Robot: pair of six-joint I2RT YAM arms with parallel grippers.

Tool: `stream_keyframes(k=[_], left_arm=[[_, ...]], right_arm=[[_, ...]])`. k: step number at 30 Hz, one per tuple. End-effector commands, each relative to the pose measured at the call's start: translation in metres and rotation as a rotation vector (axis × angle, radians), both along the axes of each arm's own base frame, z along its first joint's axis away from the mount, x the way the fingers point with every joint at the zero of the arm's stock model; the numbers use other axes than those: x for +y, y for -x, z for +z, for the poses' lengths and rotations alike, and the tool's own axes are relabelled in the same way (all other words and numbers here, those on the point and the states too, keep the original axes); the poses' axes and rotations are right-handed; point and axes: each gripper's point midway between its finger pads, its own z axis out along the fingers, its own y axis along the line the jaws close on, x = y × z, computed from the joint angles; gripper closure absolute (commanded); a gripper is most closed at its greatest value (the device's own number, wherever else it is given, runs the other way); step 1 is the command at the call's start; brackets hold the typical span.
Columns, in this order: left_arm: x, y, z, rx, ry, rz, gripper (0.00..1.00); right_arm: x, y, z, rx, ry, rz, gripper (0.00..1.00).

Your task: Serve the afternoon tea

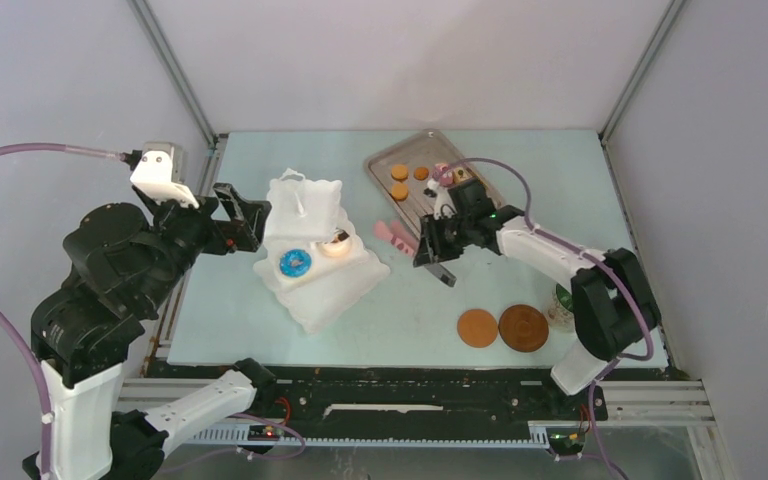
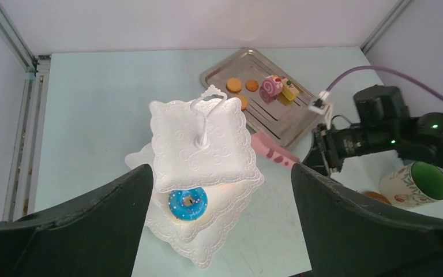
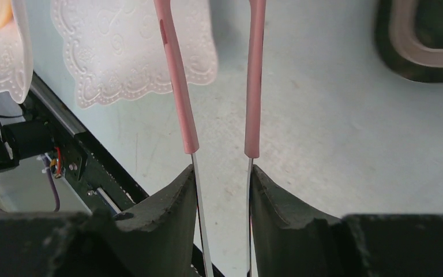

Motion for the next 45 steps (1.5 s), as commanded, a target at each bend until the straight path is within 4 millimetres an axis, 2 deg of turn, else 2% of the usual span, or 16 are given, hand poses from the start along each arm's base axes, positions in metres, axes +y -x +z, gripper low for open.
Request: stream_keyframes(k=[1, 8, 13, 19, 22, 25, 29, 37, 45], left_arm=[[-0.001, -0.004, 0.003, -0.021, -0.007, -0.003, 0.03], [-0.002, -0.003, 0.005, -0.027, 0.002, -0.01, 0.02], [-0.003, -0.002, 0.01, -0.035, 0.008, -0.016, 0.02], [-0.004, -0.001, 0.0, -0.023, -0.002, -0.021, 0.02], [-0.001, 0.0, 0.002, -0.03, -0.011, -0.018, 0.02], [-0.004, -0.001, -0.002, -0.021, -0.022, -0.028, 0.02], [0.0, -0.001, -0.005, -0.018, -0.024, -0.005, 0.02], [0.002, -0.005, -0.005, -0.015, -0.043, 0.009, 0.02], [-0.001, -0.01, -0.003, -0.005, -0.036, 0.007, 0.02]], right_arm=[[-0.034, -0.022, 0.032, -0.1, -0.001, -0.09, 0.62], [-0.107, -0.069, 0.052, -0.175, 0.012, -0.307, 0.6], [-0.152, -0.093, 0.052, -0.21, 0.076, -0.405, 0.57], [-0.18, -0.115, 0.04, -0.213, 0.202, -0.401, 0.56], [-0.193, -0.125, 0.033, -0.21, 0.277, -0.415, 0.56], [-0.198, -0.136, 0.032, -0.224, 0.313, -0.412, 0.56], [-0.204, -0.143, 0.02, -0.191, 0.364, -0.407, 0.57], [-0.195, -0.153, 0.001, -0.173, 0.379, -0.366, 0.58], [-0.189, -0.174, -0.015, -0.219, 0.526, -0.352, 0.61]])
